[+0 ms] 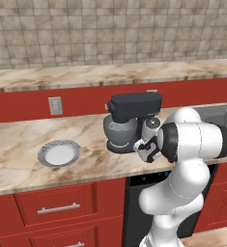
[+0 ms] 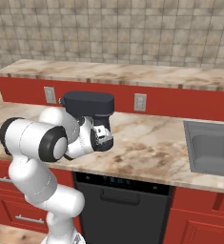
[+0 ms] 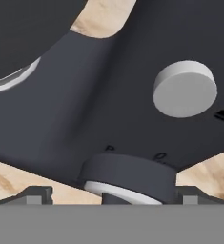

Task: Add butter and sugar cubes to the stand mixer bowl and then turn on the stand mixer to begin making frosting.

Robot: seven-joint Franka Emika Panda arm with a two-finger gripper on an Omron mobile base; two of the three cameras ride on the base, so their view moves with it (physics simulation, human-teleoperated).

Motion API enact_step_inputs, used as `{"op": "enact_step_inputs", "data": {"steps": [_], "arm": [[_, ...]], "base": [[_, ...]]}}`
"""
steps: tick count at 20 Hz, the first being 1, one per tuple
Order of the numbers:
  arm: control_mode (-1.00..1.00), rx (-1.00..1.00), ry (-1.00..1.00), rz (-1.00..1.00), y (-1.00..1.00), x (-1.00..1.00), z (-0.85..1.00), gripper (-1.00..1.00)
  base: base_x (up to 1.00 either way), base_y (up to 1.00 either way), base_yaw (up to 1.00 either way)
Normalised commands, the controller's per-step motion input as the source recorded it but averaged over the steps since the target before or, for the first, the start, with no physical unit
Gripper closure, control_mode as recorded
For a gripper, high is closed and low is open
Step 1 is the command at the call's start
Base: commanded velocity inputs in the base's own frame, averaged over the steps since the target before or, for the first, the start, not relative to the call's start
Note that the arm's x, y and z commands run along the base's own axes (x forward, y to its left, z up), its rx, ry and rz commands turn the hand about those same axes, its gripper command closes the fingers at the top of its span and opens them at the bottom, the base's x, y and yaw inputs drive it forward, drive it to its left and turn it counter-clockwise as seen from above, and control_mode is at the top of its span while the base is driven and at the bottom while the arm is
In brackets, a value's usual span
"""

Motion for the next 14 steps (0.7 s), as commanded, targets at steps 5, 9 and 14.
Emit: {"op": "enact_step_inputs", "data": {"steps": [5, 9, 14], "arm": [[-1.0, 0.0, 0.0, 0.0, 0.0, 0.37, 0.0, 1.0], [-1.0, 0.05, 0.01, 0.0, 0.0, 0.38, 0.0, 1.0], [-1.0, 0.11, 0.06, 0.0, 0.0, 0.41, 0.0, 1.0]], "base": [[0.0, 0.0, 0.0], [0.0, 0.0, 0.0], [0.0, 0.0, 0.0]]}}
